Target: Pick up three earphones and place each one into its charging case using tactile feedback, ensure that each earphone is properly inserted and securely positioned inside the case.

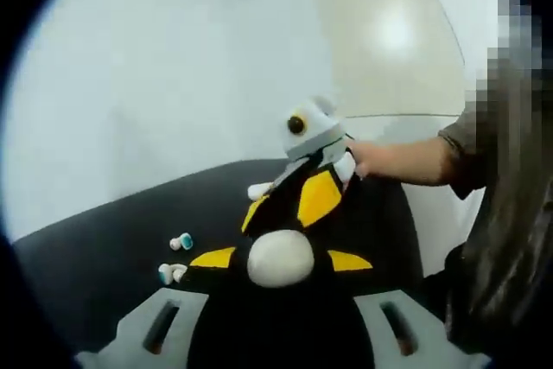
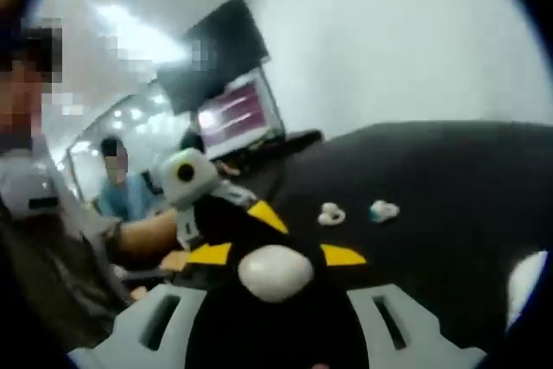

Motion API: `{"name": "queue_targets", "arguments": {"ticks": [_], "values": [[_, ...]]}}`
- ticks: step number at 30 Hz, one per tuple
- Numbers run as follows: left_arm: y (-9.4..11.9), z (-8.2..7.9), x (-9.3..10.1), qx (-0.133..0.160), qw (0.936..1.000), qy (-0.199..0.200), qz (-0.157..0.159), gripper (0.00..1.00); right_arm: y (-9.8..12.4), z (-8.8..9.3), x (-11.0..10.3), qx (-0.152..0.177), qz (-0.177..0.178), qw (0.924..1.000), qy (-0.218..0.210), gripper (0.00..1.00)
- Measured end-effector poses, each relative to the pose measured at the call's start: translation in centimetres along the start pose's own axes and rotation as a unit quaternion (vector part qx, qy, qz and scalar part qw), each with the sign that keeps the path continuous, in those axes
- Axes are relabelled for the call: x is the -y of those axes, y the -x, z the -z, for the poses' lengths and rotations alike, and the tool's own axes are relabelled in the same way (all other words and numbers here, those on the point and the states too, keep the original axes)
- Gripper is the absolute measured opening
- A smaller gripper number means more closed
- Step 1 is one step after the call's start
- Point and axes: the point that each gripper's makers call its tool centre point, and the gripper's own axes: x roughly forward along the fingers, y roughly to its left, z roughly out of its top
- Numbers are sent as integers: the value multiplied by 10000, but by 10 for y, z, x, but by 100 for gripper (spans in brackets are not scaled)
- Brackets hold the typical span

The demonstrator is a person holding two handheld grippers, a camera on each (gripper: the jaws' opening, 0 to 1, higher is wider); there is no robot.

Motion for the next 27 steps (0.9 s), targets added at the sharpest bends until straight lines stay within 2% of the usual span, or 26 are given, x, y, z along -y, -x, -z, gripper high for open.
{"name": "queue_targets", "arguments": {"ticks": [4,6,10,13,17,19,23,25,26,27], "values": [[1,2,-6,-50,9999,17,-136,36,-3,7,-5,-131,-53,9992,374,40],[0,7,-10,-172,9996,95,-217,36,3,8,-6,-168,-24,9990,422,40],[-2,13,-12,-367,9987,-142,-336,32,20,14,-21,-299,-164,9982,484,39],[-2,13,-13,-343,9987,-142,-338,31,29,22,-41,-438,-491,9954,692,35],[-4,15,-7,-413,9990,-81,-135,32,28,34,-49,-610,-565,9920,953,35],[-3,13,-5,-341,9994,-31,-66,34,28,31,-47,-525,-526,9929,927,36],[0,3,-3,-78,9998,164,10,34,27,15,-29,-157,-196,9977,634,36],[1,0,-2,2,9995,316,46,32,24,5,-19,84,-47,9994,336,38],[1,2,3,-44,9989,428,201,29,22,4,-15,119,3,9998,151,38],[0,1,3,-22,9991,381,176,29,21,3,-12,124,25,9999,40,38]]}}
